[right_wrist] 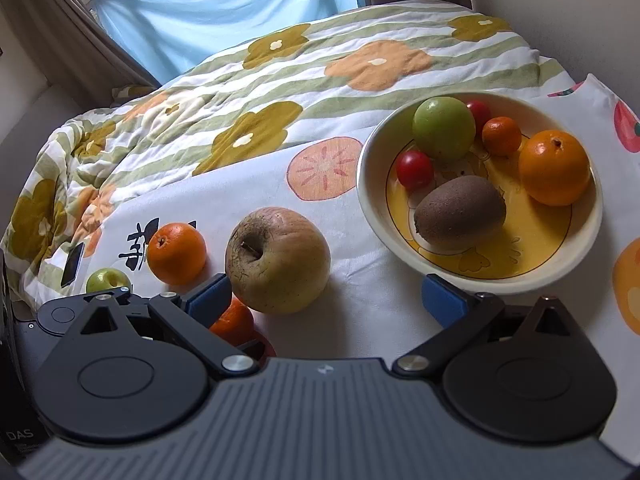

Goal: Organize fruits
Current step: 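Grasp a tangerine with the left tool while the right tool grasps the large brown apple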

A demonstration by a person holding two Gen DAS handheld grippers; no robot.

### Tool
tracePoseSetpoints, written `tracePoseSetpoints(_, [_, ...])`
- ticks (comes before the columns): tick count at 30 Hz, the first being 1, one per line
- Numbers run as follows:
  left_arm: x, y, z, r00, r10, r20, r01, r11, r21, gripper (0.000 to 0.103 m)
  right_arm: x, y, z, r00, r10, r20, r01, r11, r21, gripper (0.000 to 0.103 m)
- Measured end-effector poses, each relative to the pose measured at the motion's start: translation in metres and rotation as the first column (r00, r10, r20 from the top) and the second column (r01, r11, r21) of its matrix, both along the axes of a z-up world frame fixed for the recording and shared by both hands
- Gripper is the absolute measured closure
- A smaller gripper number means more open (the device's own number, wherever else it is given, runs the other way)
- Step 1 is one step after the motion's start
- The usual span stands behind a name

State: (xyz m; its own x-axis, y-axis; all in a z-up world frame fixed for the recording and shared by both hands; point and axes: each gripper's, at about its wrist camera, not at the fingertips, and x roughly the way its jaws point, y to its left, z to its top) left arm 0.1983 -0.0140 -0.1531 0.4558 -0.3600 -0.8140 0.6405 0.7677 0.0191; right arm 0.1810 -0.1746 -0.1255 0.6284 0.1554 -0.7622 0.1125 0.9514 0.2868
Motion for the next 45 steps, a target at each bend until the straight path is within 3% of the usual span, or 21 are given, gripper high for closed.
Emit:
tracePoseSetpoints(2, [0.001,0.002,0.0,1.0,0.001,-0.001,-0.001,1.0,-0.009,0.06,0.002,0.002,-0.001,1.0,0.002,-0.004,-0.002,1.0,0.001,0.0])
tracePoseSetpoints(3, [0.002,0.003,0.001,1.0,0.001,-0.008,-0.001,1.0,-0.019,0.06,0.003,0.003,-0.002,1.0,0.004,-0.006,-0.004,1.0,0.001,0.0])
tracePoseSetpoints(16, [0.001,0.016,0.001,1.0,0.018,0.013,-0.018,1.0,0.014,0.061,0.018,0.022,-0.009,0.998,0.059,-0.009,-0.059,0.998,-0.008,0.0])
tracePoseSetpoints(32, [-0.007,0.04,0.004,0.995,0.099,0.02,-0.099,0.995,0.026,0.061,0.04,0.044,-0.017,0.987,0.162,-0.009,-0.162,0.978,-0.135,0.0])
tracePoseSetpoints(36, [-0.008,0.044,0.008,0.993,0.119,0.026,-0.12,0.993,0.016,0.061,0.042,0.047,-0.019,0.984,0.177,-0.013,-0.177,0.974,-0.143,0.007])
tracePoseSetpoints(37, [-0.009,0.045,0.009,0.992,0.125,0.028,-0.125,0.992,0.011,0.061,0.042,0.047,-0.02,0.983,0.182,-0.018,-0.183,0.973,-0.144,0.014])
tracePoseSetpoints(45, [-0.018,0.048,0.03,0.984,0.158,0.077,-0.157,0.987,-0.02,0.061,0.035,0.043,-0.014,0.983,0.184,0.002,-0.183,0.976,-0.114,0.015])
